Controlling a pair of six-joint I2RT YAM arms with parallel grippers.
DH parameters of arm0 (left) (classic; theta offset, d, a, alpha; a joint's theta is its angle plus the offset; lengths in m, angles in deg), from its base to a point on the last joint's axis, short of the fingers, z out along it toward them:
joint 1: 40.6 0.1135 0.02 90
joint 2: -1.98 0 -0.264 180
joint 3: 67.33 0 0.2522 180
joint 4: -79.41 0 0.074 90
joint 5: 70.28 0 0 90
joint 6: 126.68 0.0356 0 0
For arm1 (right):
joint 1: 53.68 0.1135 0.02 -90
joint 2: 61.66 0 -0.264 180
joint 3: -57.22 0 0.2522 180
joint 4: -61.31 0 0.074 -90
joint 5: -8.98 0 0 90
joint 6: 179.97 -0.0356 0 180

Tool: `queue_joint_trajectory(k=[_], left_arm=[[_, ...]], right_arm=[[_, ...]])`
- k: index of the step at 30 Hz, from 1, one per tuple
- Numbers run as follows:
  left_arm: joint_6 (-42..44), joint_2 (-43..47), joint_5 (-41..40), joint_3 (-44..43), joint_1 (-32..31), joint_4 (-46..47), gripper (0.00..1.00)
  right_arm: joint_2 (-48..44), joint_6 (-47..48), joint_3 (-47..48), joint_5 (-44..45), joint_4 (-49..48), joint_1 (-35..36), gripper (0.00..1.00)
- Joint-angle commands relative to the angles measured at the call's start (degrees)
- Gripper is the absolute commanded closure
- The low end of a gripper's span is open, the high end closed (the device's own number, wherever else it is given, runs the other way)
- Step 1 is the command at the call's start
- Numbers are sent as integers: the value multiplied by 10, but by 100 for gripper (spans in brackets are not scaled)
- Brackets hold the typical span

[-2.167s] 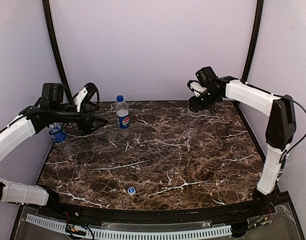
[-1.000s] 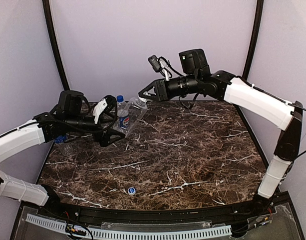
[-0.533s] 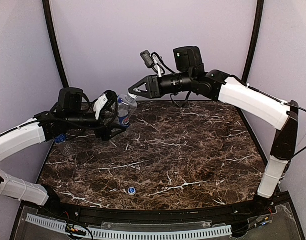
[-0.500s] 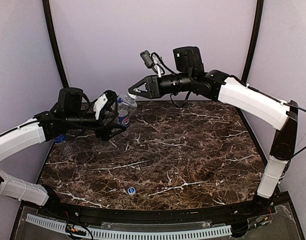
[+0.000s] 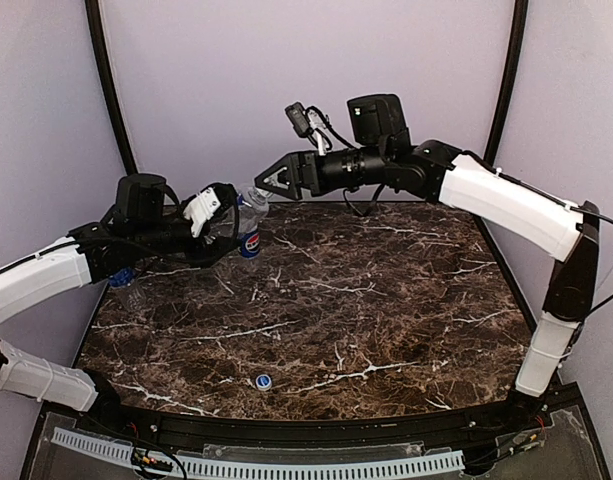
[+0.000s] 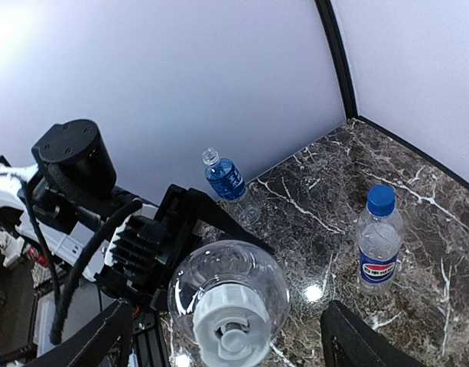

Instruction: Unscrew the bottle caps

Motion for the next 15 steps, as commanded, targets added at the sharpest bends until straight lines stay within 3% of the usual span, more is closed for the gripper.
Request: queue_joint_trajectory(k=[1, 8, 12, 15], left_arm=[[205, 16, -206, 19, -19, 78, 48], [297, 19, -289, 42, -33, 165, 48], [311, 19, -292, 47, -41, 177, 48], [317, 19, -292, 50, -44, 183, 48]], right_arm=[[-24, -47, -11, 20, 7, -11, 13], [12, -98, 0, -38, 5, -22, 5], [29, -100, 18, -44, 6, -22, 13], [40, -101, 24, -40, 8, -22, 14]])
